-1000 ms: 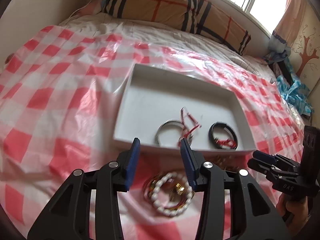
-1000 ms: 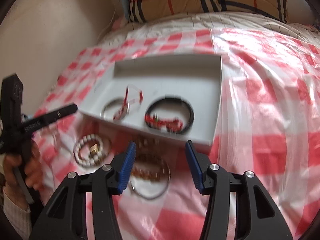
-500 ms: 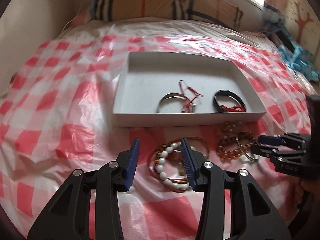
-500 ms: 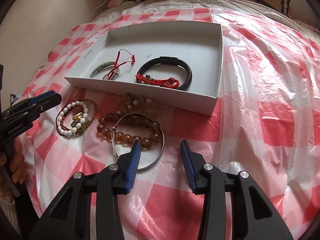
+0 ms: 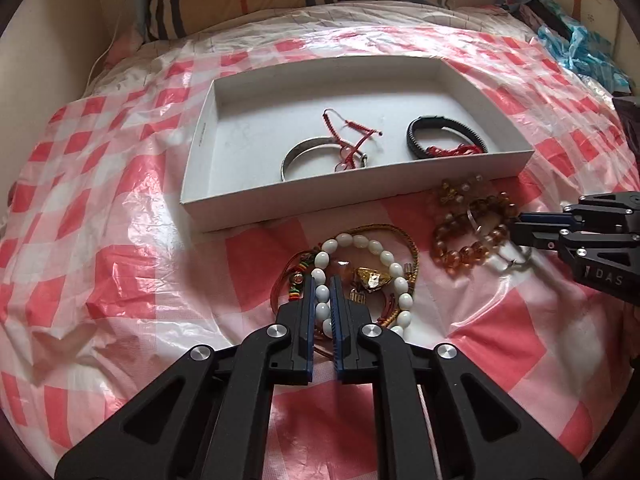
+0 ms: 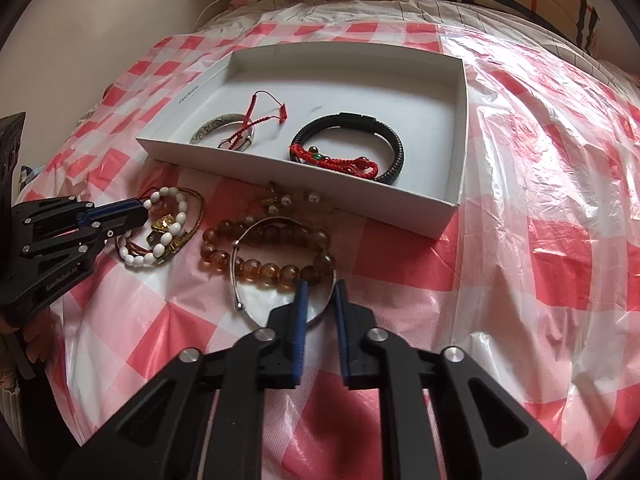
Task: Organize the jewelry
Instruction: 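Close the left tool on the white-bead bracelet while the right tool grips the silver bangle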
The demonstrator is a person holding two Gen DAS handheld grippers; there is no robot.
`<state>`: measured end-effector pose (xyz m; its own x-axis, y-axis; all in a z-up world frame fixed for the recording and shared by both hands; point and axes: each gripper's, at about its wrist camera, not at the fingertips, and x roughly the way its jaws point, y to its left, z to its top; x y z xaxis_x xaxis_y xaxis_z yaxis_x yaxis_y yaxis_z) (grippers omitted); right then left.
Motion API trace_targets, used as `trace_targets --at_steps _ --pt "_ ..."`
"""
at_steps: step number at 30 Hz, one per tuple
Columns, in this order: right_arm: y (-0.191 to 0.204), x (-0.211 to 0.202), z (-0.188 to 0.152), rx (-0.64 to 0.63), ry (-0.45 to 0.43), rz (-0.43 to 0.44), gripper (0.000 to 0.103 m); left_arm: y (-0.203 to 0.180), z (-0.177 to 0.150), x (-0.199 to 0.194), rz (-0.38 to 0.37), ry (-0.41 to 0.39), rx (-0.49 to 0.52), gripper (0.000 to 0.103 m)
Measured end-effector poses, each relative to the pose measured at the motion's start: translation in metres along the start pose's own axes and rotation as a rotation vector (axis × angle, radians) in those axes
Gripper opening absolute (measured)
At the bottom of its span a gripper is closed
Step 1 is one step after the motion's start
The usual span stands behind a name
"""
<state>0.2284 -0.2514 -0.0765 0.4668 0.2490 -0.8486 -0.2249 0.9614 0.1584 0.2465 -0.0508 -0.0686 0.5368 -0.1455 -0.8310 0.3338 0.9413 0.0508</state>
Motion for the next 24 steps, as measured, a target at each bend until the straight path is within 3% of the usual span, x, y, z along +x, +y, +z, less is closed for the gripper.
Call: trace_targets --at_steps 3,10,16,17,18,19,24 --pt "-0.007 -0.006 0.001 0.03 -0.02 0.019 0.005 0.008 0.004 -0.015 -0.103 -0.06 -0.056 0.007" --pt "-0.023 -0.019 0.003 0.109 -0.066 0.079 0.004 0.023 0.009 -0.036 -0.285 -0.158 -0.166 0.007" --pt "-0.02 -0.021 0.005 0.106 -0.067 0.154 0.005 0.027 0.01 -0.036 -0.296 -0.164 -0.193 0.007" --pt "-0.018 -0.021 0.006 0.102 -0.067 0.173 0.026 0.026 0.01 -0.035 -0.291 -0.159 -0.19 0.007" --pt "-0.014 -0.022 0.005 0.096 -0.07 0.174 0.068 0.025 0.01 -0.033 -0.286 -0.153 -0.186 0.007" --pt "-0.01 -0.023 0.005 0.083 -0.082 0.149 0.08 0.024 0.01 -0.032 -0.283 -0.15 -0.181 0.007" --pt "0.011 -0.01 0.009 -0.01 -0.057 0.11 0.082 0.021 0.01 -0.031 -0.286 -0.141 -0.169 0.007"
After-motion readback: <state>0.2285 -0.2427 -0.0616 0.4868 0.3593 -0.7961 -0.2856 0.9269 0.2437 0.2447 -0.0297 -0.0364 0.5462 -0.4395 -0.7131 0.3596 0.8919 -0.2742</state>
